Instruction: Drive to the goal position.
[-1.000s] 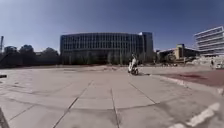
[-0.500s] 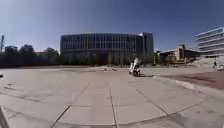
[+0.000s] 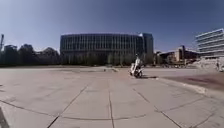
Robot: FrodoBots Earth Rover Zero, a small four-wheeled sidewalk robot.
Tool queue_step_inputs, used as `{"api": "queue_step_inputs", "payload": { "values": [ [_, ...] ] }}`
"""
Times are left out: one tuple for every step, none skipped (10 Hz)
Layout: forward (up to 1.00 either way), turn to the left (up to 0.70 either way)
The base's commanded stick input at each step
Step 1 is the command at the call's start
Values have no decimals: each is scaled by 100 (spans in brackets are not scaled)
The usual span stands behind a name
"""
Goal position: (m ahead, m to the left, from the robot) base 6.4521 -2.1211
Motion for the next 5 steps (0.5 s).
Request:
{"api": "queue_step_inputs", "payload": {
  "values": [
    [70, 1],
    [70, 0],
    [70, 0],
    [70, 0],
    [70, 0]
  ]
}}
